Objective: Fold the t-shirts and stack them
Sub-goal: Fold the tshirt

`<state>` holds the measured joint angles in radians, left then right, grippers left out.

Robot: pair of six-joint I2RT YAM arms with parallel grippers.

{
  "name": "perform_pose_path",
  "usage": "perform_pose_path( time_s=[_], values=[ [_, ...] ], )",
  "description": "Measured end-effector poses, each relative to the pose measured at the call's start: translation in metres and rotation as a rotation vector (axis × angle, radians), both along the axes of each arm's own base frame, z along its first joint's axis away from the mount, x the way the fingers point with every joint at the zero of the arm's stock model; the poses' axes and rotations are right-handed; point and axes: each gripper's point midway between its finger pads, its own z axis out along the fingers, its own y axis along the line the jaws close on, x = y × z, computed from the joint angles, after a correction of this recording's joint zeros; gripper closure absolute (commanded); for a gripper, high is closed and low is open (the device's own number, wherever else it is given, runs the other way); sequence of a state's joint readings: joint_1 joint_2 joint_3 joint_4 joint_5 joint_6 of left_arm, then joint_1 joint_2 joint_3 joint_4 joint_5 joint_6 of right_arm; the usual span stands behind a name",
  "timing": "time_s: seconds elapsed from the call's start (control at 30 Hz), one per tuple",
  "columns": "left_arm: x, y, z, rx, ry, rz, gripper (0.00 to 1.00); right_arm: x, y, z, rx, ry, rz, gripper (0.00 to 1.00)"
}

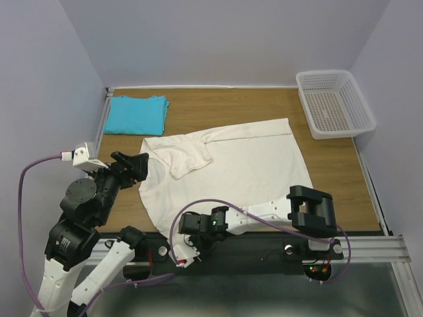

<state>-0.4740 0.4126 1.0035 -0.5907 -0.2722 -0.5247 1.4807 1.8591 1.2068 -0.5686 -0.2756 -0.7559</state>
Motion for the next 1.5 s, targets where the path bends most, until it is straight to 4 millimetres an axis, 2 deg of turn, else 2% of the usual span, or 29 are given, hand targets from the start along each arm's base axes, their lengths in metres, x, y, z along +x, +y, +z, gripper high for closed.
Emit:
perform_pose_path(
  time_s=[0.07,0.17,0.3,0.37,0.47,0.53,0.63,0.83,1.0,1.17,1.37,1.5],
  values=[
    [-0.001,-0.001,0.001,-0.006,-0.003,-0.006,0.07,0.003,0.004,0.001,0.016,-0.010,-0.020,0.88],
    [-0.003,-0.002,0.001,-0.009,-0.008,-0.019,0.07,0.007,0.009,0.002,0.031,-0.026,-0.050,0.99],
    [-0.004,-0.010,-0.003,0.008,-0.011,-0.068,0.07,0.013,0.009,0.006,0.034,0.004,-0.111,0.99],
    [-0.004,-0.015,-0.004,0.034,-0.020,-0.103,0.06,0.024,0.012,0.015,0.041,0.053,-0.167,0.99],
    [-0.007,-0.024,-0.004,0.083,-0.056,-0.176,0.04,0.055,0.020,0.039,0.093,0.122,-0.269,0.99],
    [-0.009,-0.032,-0.002,0.120,-0.101,-0.233,0.04,0.081,0.025,0.062,0.155,0.165,-0.335,0.99],
    [-0.015,-0.044,0.002,0.180,-0.187,-0.330,0.01,0.104,0.023,0.088,0.224,0.234,-0.394,0.99],
    [-0.021,-0.076,0.013,0.306,-0.330,-0.547,0.01,0.100,0.017,0.103,0.240,0.388,-0.407,0.99],
    [-0.011,-0.100,-0.006,0.474,-0.333,-0.714,0.01,0.116,0.009,0.111,0.262,0.477,-0.454,0.99],
    [-0.014,-0.108,-0.017,0.597,-0.381,-0.816,0.01,0.129,0.002,0.118,0.283,0.547,-0.493,0.99],
    [-0.031,-0.114,-0.018,0.683,-0.472,-0.933,0.01,0.137,0.000,0.122,0.295,0.613,-0.516,1.00],
    [-0.039,-0.116,-0.034,0.717,-0.452,-1.017,0.01,0.140,-0.002,0.123,0.297,0.638,-0.530,0.99]
  ],
)
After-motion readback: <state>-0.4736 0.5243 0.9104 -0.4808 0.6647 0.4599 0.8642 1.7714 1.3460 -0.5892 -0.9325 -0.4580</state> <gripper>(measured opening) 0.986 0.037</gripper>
